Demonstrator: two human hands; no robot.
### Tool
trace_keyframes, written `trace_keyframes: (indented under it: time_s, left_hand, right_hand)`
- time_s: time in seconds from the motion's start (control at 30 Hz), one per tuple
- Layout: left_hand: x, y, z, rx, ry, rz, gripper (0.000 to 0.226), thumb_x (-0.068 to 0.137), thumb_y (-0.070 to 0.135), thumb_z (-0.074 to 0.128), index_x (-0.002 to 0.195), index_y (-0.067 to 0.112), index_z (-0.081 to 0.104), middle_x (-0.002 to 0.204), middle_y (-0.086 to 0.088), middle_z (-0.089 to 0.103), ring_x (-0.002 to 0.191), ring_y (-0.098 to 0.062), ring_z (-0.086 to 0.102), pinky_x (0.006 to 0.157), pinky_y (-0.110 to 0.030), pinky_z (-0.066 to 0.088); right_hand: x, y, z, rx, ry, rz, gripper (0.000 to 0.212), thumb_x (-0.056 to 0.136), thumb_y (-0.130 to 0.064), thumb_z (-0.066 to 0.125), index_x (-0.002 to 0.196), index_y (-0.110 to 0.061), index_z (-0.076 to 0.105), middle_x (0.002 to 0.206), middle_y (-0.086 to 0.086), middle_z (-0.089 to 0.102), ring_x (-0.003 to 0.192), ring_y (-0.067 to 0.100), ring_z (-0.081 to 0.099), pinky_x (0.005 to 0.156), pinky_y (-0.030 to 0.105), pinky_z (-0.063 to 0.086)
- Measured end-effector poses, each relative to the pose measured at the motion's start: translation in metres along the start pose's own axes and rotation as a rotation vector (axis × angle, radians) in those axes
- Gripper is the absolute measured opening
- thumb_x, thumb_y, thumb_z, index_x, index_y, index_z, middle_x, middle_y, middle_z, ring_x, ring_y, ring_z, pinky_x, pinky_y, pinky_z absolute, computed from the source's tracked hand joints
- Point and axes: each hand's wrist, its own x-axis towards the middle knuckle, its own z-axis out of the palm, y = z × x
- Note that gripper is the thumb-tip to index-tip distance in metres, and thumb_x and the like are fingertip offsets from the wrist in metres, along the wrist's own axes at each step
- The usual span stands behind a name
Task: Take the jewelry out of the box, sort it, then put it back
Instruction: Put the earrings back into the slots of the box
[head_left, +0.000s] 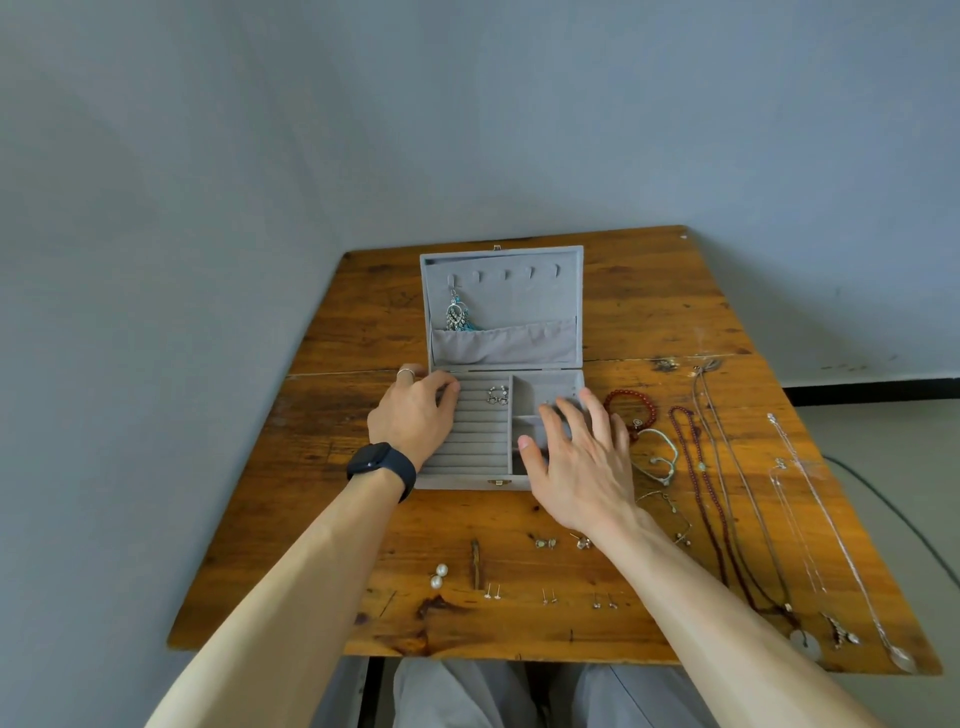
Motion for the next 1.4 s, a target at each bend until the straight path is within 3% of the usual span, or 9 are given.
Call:
trace_keyframes:
  time_s: [0.27, 0.43, 0.57, 0.63, 0.7, 0.83, 1.1, 1.27, 1.4]
  left_hand:
    - [-0.029, -0.012, -0.018, -0.167, -0.089, 0.062, 0.035, 0.102, 0.045, 0.045, 0.137, 0.042, 0.048, 0.141, 0.001, 0.047, 0.103, -0.019, 0.061, 0.077, -0.036, 0.058]
    - [-0.094, -0.027, -0.025, -0.315, 0.050, 0.051, 0.036, 0.100, 0.038, 0.052, 0.136, 0.039, 0.050, 0.134, 0.008, 0.052, 0.109, -0.006, 0.056, 0.080, -0.027, 0.055]
    - [-0.153, -0.043, -0.013, -0.330, 0.086, -0.020, 0.039, 0.098, 0.035, 0.054, 0.137, 0.037, 0.050, 0.132, 0.006, 0.058, 0.121, -0.012, 0.052, 0.095, -0.029, 0.047]
    - [-0.176, -0.050, -0.003, -0.176, 0.084, -0.018, 0.043, 0.099, 0.038, 0.050, 0.142, 0.035, 0.048, 0.141, 0.004, 0.056, 0.134, -0.017, 0.045, 0.109, -0.038, 0.040]
    - [-0.191, -0.053, 0.006, -0.015, 0.058, -0.015, 0.047, 0.103, 0.045, 0.037, 0.149, 0.037, 0.041, 0.157, 0.009, 0.039, 0.149, -0.016, 0.027, 0.122, -0.043, 0.021]
    - [-0.198, -0.054, 0.011, 0.076, 0.003, -0.028, 0.053, 0.103, 0.049, 0.018, 0.155, 0.040, 0.027, 0.164, 0.010, 0.019, 0.153, -0.015, 0.011, 0.122, -0.046, 0.004]
    - [-0.199, -0.056, 0.009, 0.088, -0.039, -0.033, 0.053, 0.105, 0.047, 0.014, 0.158, 0.039, 0.017, 0.166, 0.010, 0.010, 0.154, -0.017, 0.003, 0.122, -0.047, -0.003]
    - [-0.200, -0.054, 0.009, 0.077, -0.032, -0.040, 0.053, 0.105, 0.047, 0.016, 0.157, 0.039, 0.021, 0.166, 0.011, 0.013, 0.154, -0.016, 0.005, 0.123, -0.047, -0.001]
    - [-0.200, -0.057, 0.008, 0.032, -0.015, -0.031, 0.051, 0.105, 0.050, 0.014, 0.152, 0.041, 0.030, 0.165, 0.009, 0.020, 0.154, -0.017, 0.010, 0.122, -0.047, 0.001]
  right_hand:
    - [0.001, 0.000, -0.013, 0.073, -0.108, 0.018, 0.062, 0.102, -0.055, 0.020, 0.153, -0.023, 0.032, 0.163, 0.000, 0.027, 0.153, 0.021, -0.002, 0.120, 0.056, 0.012]
    - [-0.027, -0.012, -0.027, 0.071, 0.089, -0.098, 0.052, 0.097, -0.045, 0.050, 0.143, -0.021, 0.050, 0.150, 0.002, 0.048, 0.147, 0.025, 0.027, 0.117, 0.049, 0.027]
    - [-0.060, -0.031, -0.027, 0.133, 0.164, -0.212, 0.042, 0.091, -0.039, 0.064, 0.131, -0.025, 0.061, 0.135, -0.004, 0.061, 0.136, 0.020, 0.043, 0.110, 0.044, 0.035]
    - [-0.076, -0.041, -0.025, 0.138, 0.142, -0.246, 0.039, 0.090, -0.039, 0.065, 0.127, -0.030, 0.062, 0.130, -0.009, 0.062, 0.132, 0.016, 0.045, 0.107, 0.043, 0.037]
    - [-0.091, -0.050, -0.021, 0.128, 0.103, -0.283, 0.036, 0.089, -0.038, 0.066, 0.125, -0.034, 0.063, 0.127, -0.012, 0.062, 0.130, 0.013, 0.045, 0.104, 0.041, 0.039]
    - [-0.106, -0.068, -0.014, 0.102, 0.012, -0.330, 0.028, 0.091, -0.035, 0.065, 0.119, -0.037, 0.066, 0.121, -0.017, 0.064, 0.123, 0.010, 0.047, 0.097, 0.037, 0.042]
    - [-0.103, -0.093, -0.015, 0.000, -0.096, -0.341, 0.025, 0.098, -0.039, 0.055, 0.120, -0.040, 0.067, 0.123, -0.019, 0.063, 0.119, 0.011, 0.047, 0.098, 0.038, 0.038]
    - [-0.102, -0.093, -0.016, 0.017, -0.085, -0.321, 0.024, 0.100, -0.035, 0.053, 0.120, -0.035, 0.067, 0.122, -0.016, 0.065, 0.116, 0.012, 0.051, 0.097, 0.036, 0.041]
    - [-0.104, -0.083, -0.024, 0.141, -0.001, -0.242, 0.019, 0.100, -0.032, 0.055, 0.114, -0.032, 0.067, 0.110, -0.013, 0.070, 0.106, 0.013, 0.057, 0.085, 0.029, 0.042]
